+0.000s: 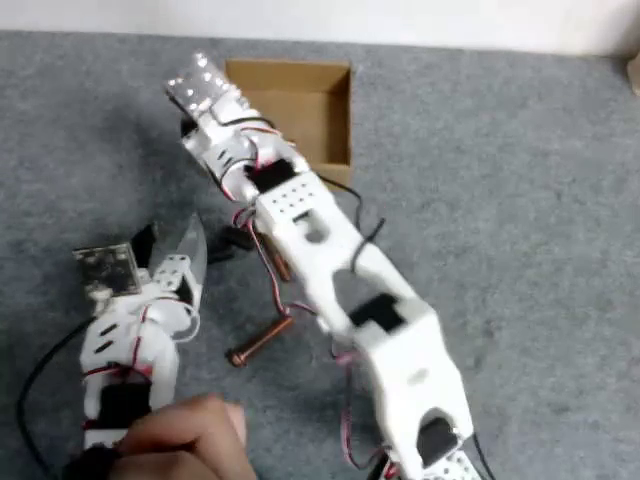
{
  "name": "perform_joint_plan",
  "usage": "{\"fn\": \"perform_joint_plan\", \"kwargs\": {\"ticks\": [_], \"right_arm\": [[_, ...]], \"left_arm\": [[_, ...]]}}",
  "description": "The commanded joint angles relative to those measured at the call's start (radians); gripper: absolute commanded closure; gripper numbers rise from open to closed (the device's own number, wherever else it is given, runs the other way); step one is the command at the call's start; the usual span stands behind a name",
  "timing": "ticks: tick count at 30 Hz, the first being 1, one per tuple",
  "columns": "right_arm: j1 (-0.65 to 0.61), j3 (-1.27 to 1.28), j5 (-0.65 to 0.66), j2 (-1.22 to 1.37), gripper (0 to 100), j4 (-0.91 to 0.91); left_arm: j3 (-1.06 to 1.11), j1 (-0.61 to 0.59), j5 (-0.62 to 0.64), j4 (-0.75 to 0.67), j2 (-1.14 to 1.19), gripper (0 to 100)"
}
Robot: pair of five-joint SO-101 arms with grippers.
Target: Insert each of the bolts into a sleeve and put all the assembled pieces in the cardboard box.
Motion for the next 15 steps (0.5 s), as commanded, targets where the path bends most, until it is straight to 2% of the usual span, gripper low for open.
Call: {"fn": "perform_joint_plan", "kwargs": {"ticks": [1,10,15], "right_arm": [[0.067,-0.302,-0.043,0.232,99.4,-0.041],[0.074,-0.800,-0.060,0.561,99.4,0.104],[0.073,-0.944,-0.060,0.651,99.4,0.122]], "left_arm": [[-0.018,-0.027,0.020,-0.023,0.001,80],[-0.019,-0.027,0.021,-0.023,0.001,80],[-0.019,-0.027,0.021,-0.023,0.001,80]]}}
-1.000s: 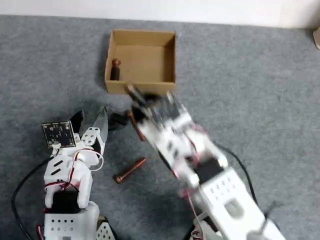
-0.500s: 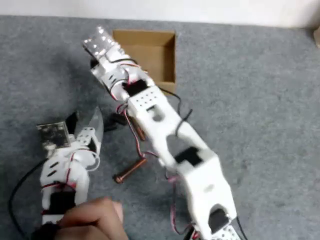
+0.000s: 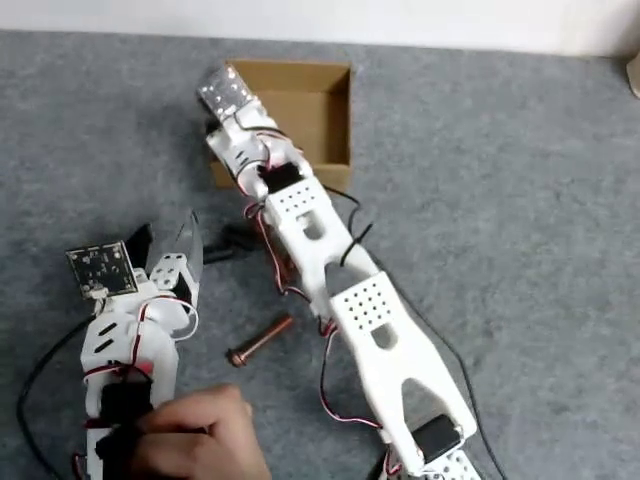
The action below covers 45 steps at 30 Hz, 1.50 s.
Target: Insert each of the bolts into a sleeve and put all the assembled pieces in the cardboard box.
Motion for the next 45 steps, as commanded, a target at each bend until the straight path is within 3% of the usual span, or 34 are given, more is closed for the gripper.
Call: {"fn": "perform_joint_plan", "kwargs": {"ticks": [1,22,28,33,38,45], "right_arm": [[0.010,-0.128,-0.012,0.005,99.4,0.013],[0.010,-0.131,-0.012,0.041,99.1,0.012],[0.010,-0.131,-0.012,0.041,86.9,0.013],[0.010,-0.133,-0.020,0.033,86.8,0.016],[0.015,-0.157,-0.166,0.021,86.4,0.134],[-0.010,-0.239,-0.175,-0.058,86.4,0.252]], "left_arm": [[-0.019,-0.012,0.017,-0.023,0.001,80],[-0.019,-0.012,0.018,-0.023,0.001,80],[-0.021,-0.012,0.018,-0.023,0.001,80],[-0.021,-0.012,0.018,-0.023,0.001,80],[-0.021,-0.012,0.018,-0.023,0.001,80],[-0.021,-0.013,0.020,-0.023,-0.005,80]]}}
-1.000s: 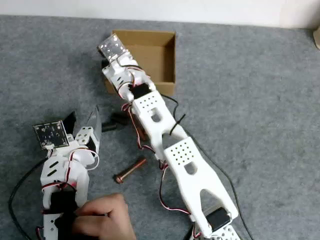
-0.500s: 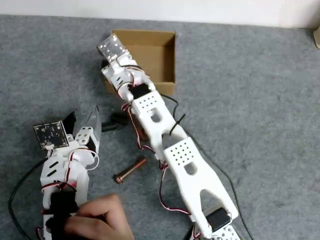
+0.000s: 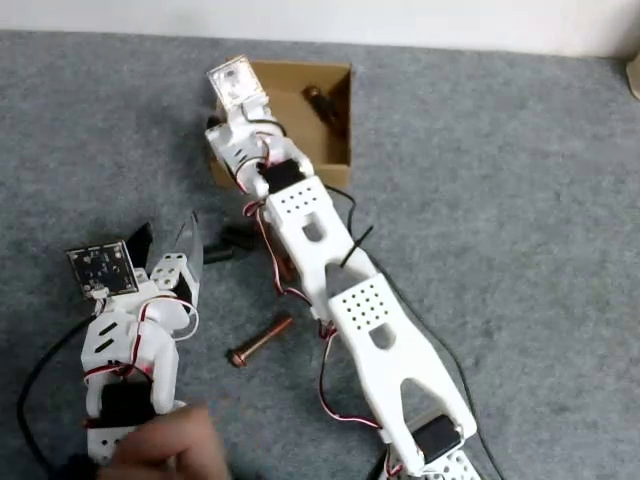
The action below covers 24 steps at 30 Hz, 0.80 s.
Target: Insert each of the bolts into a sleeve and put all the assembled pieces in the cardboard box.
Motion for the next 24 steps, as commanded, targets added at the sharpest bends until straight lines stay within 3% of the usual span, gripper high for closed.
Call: {"fn": "perform_joint_plan", "kwargs": {"ticks": [1,11,24], "right_arm": [[-0.019,-0.084,-0.012,-0.134,86.4,0.079],[-0.153,-0.300,-0.011,-0.400,86.4,0.452],[-0.139,-0.315,0.031,-0.854,86.4,0.786]], "left_arm": [[-0.021,-0.013,0.020,-0.023,-0.005,80],[-0.021,-0.041,0.021,-0.025,-0.008,80],[-0.021,-0.036,0.021,-0.028,0.001,80]]}}
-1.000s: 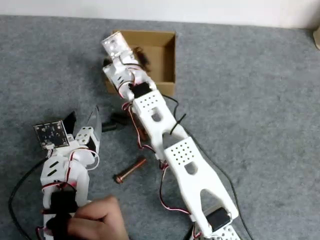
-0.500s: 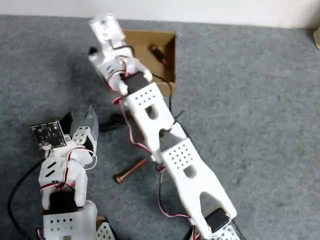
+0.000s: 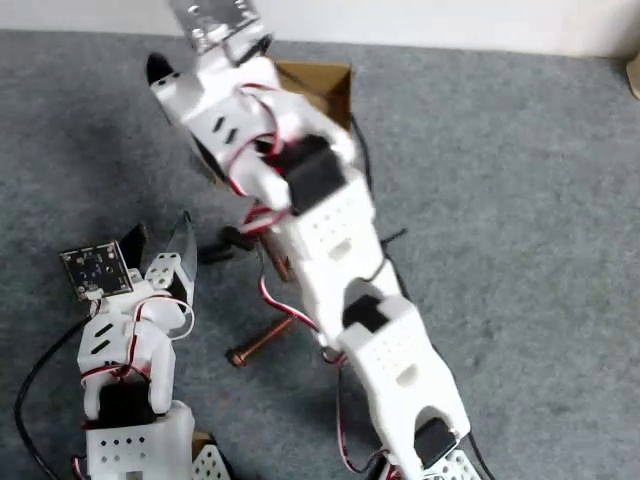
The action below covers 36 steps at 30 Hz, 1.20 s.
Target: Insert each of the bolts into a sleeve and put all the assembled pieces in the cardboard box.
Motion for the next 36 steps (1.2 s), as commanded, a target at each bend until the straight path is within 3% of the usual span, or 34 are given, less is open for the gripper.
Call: {"fn": "perform_joint_plan", "kwargs": {"ticks": [1,9,13,18,24,30,36], "right_arm": [[0.018,-0.134,0.071,-0.140,86.4,0.113],[0.193,-0.134,0.155,-0.257,86.4,0.401],[0.285,-0.134,0.155,-0.377,86.4,0.423],[0.305,-0.133,0.158,-0.590,86.4,0.426],[0.367,-0.088,0.160,-0.742,86.4,0.426],[0.507,0.311,0.161,-0.914,86.4,0.429],[0.512,0.773,0.155,-1.230,86.4,0.424]], "left_arm": [[-0.015,-0.007,0.018,-0.046,0.001,80],[-0.024,-0.016,-0.034,-0.106,0.004,80],[-0.120,-0.019,-0.072,-0.081,0.004,80],[-0.328,-0.016,-0.117,-0.031,0.102,80],[-0.825,-0.018,-0.121,-0.003,0.713,80],[-1.483,0.005,-0.117,0.121,1.511,80],[-2.138,0.027,-0.123,0.046,2.287,99]]}}
